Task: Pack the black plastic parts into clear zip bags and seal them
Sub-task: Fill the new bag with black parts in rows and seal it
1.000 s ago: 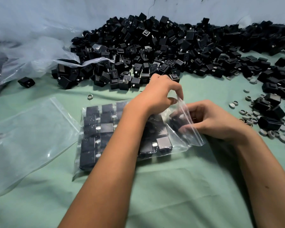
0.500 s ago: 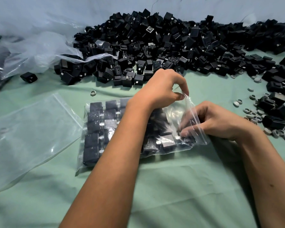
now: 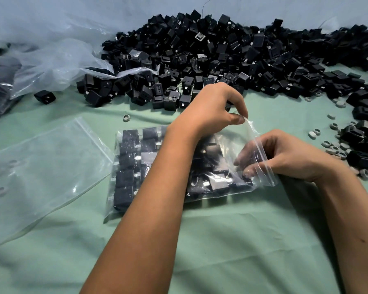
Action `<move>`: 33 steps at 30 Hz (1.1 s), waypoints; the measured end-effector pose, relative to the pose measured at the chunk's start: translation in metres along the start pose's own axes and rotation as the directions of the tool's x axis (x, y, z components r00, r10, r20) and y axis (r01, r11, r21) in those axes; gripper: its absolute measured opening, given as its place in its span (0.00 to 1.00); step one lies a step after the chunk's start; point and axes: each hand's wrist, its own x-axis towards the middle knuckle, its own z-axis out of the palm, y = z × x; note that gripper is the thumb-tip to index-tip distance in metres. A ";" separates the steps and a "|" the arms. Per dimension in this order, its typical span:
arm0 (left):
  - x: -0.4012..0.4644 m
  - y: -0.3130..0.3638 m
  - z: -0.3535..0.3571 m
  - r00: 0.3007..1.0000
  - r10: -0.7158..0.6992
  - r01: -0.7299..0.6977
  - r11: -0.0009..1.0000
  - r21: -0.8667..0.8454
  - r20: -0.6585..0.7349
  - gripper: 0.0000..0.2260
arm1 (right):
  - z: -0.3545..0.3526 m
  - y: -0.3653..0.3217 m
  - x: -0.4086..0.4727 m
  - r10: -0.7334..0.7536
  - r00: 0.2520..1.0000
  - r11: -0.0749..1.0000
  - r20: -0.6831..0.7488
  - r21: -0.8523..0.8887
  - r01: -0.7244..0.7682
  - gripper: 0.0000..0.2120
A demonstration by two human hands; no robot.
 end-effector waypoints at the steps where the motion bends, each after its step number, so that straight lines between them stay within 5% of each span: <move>1: 0.000 0.001 0.001 1.000 0.000 0.000 1.000 0.000 -0.002 0.04 | -0.001 0.000 0.000 -0.001 1.000 1.000 0.001 0.009 0.001 0.14; 10: 0.001 0.003 0.003 1.000 -0.027 0.027 0.999 -0.035 0.002 0.04 | -0.001 0.001 0.001 -0.007 1.000 1.000 -0.030 0.005 0.007 0.16; 13: -0.003 0.003 -0.003 0.998 -0.057 0.057 0.996 -0.075 0.013 0.07 | -0.002 0.002 0.001 0.011 0.986 0.999 -0.168 0.039 -0.004 0.16; 15: -0.008 -0.003 -0.016 0.995 -0.100 0.097 0.985 -0.141 -0.013 0.08 | -0.002 0.007 0.008 0.018 0.926 0.996 -0.378 0.089 0.017 0.11; 18: -0.019 -0.018 -0.042 0.965 -0.220 0.185 0.957 -0.224 -0.144 0.05 | -0.011 0.009 0.030 0.043 0.680 0.999 -0.732 0.029 -0.031 0.02; 20: -0.025 -0.031 -0.057 0.904 -0.310 0.224 0.930 -0.291 -0.294 0.03 | -0.023 0.005 0.050 -0.086 0.608 0.958 -0.789 -0.234 -0.167 0.07; 24: -0.035 -0.051 -0.079 0.698 -0.484 0.156 0.822 -0.547 -0.528 0.03 | -0.036 -0.005 0.094 -0.113 0.845 0.689 -0.523 -0.654 -0.313 0.23; 27: -0.042 -0.058 -0.091 0.570 -0.577 0.038 0.729 -0.683 -0.585 0.06 | -0.038 -0.001 0.109 -0.088 0.895 0.681 -0.438 -0.682 -0.266 0.27; 33: -0.050 -0.061 -0.100 0.473 -0.692 -0.109 0.568 -0.816 -0.545 0.10 | -0.043 0.016 0.098 -0.142 0.771 0.720 -0.621 -0.599 -0.350 0.15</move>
